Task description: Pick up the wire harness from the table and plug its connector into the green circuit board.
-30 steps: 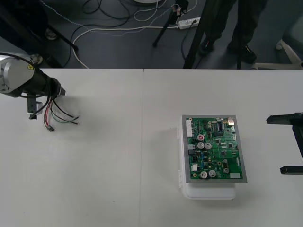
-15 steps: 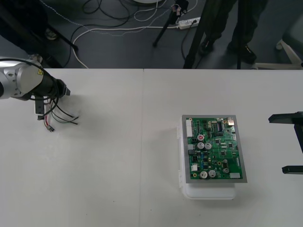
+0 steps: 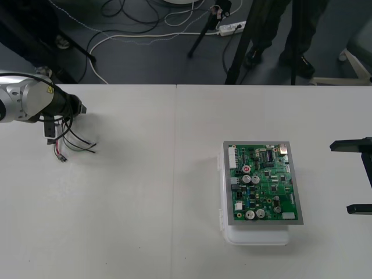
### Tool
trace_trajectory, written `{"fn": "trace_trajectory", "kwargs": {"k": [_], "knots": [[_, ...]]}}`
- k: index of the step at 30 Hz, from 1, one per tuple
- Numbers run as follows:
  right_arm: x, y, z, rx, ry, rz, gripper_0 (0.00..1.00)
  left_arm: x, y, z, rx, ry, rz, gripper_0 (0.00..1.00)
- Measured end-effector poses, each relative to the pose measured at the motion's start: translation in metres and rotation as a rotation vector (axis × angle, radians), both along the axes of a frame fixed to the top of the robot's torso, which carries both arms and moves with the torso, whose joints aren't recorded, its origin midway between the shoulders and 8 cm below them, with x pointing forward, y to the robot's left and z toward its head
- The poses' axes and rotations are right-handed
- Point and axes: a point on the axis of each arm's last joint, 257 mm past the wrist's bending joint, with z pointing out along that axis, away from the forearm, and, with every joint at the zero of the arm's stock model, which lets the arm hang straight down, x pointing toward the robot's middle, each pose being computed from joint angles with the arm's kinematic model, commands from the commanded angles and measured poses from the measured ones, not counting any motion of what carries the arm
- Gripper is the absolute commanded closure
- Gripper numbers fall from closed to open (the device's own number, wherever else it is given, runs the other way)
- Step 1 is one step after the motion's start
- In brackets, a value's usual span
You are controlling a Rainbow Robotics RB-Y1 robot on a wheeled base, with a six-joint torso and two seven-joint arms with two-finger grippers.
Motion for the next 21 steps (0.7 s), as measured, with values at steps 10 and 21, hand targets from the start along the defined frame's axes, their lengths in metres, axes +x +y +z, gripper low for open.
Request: {"fn": "trace_trajectory", "kwargs": {"k": [10, 21], "knots": [[0.000, 0.000, 0.000, -0.003, -0.056, 0.003, 0.00, 0.001, 0.001, -0.002, 0.001, -0.011, -0.001, 0.00], [0.000, 0.000, -0.001, -0.003, -0.056, 0.003, 0.00, -0.008, 0.006, -0.016, 0.001, 0.009, 0.007, 0.00]]}}
